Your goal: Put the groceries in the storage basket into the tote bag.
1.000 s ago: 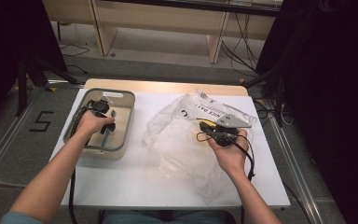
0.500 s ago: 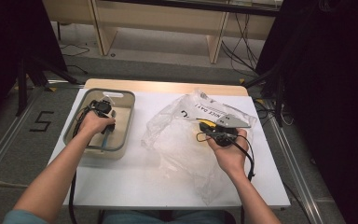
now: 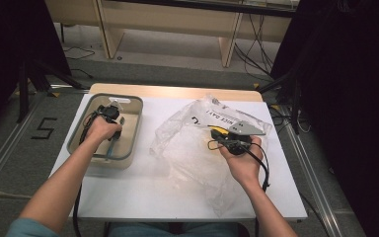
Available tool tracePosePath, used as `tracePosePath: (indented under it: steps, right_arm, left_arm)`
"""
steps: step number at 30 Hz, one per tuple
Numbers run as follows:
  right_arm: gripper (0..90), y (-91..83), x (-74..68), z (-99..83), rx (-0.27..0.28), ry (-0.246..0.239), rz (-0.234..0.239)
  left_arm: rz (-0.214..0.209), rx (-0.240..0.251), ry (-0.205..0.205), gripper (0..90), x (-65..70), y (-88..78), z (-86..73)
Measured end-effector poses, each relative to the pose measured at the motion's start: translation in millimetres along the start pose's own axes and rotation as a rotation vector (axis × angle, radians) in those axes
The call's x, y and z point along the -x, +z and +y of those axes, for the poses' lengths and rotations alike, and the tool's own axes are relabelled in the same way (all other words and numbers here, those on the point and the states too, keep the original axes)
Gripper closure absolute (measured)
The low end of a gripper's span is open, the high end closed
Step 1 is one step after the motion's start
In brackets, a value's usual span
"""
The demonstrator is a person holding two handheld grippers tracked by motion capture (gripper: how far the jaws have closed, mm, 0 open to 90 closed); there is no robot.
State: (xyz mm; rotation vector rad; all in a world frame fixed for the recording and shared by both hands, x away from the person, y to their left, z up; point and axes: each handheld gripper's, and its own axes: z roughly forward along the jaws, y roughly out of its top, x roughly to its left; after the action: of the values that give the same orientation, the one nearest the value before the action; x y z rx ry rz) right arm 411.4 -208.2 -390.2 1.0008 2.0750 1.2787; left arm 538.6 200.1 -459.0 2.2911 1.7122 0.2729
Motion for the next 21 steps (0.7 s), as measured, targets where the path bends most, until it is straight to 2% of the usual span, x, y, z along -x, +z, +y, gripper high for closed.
tracePosePath:
  steps: [12, 19, 21]
  right_arm:
    - [90.0, 0.4, -0.8, 0.0, 0.001, -0.001, 0.003]
    - [90.0, -0.3, -0.1, 0.2, 0.002, 0.001, 0.003]
    - [90.0, -0.7, 0.0, 0.2, 0.001, 0.002, 0.001]
  left_arm:
    - [-0.006, -0.008, 0.01, 78.4, -0.9, 0.1, 1.6]
    - [0.022, -0.009, 0.028, 78.7, 3.1, -0.4, 2.2]
    - [0.025, -0.006, 0.022, 78.7, 3.4, -0.6, 2.1]
